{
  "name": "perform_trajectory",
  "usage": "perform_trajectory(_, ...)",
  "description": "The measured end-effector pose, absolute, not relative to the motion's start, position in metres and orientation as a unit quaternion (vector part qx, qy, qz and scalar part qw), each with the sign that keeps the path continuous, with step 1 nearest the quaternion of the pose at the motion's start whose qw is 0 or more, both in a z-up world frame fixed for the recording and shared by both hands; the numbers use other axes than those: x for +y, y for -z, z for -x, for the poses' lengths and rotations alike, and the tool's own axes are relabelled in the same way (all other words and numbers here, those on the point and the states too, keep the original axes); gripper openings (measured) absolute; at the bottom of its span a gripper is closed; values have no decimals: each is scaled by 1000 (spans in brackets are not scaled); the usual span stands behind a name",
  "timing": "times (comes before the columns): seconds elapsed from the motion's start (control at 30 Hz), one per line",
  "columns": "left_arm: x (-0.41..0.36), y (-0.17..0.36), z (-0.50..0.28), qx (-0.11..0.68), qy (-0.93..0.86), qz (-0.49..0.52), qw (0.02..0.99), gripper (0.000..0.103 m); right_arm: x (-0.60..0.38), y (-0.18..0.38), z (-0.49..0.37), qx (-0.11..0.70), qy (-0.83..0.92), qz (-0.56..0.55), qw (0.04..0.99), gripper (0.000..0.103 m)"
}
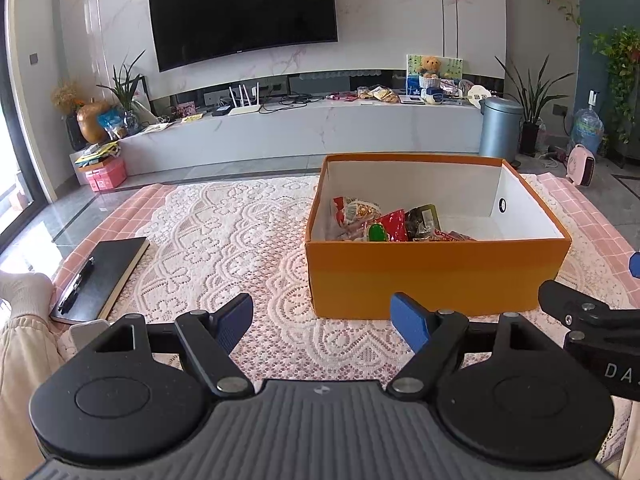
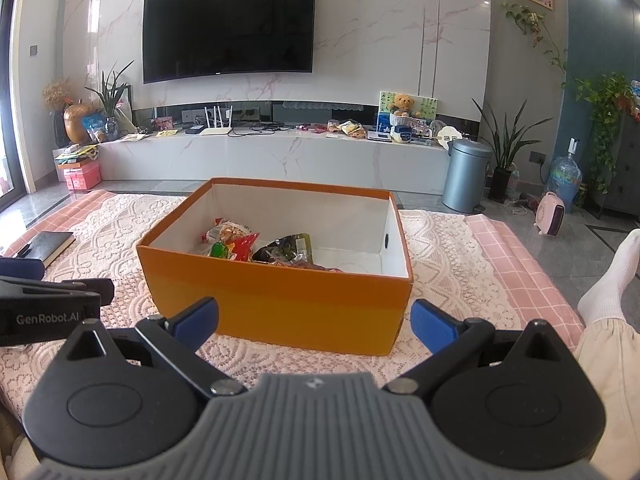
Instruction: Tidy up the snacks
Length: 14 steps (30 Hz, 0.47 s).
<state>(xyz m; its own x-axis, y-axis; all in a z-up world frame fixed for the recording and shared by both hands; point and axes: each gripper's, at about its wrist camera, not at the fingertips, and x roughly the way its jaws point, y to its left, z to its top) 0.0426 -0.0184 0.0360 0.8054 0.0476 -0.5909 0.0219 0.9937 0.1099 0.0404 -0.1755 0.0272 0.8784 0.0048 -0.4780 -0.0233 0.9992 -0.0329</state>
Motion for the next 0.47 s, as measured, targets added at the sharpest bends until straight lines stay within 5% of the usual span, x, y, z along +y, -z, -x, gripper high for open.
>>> perform_trajectory(0.47,-16,-37,-43,310,0,-60,949,92,-175,-26,-42,251,-9,25,968,99)
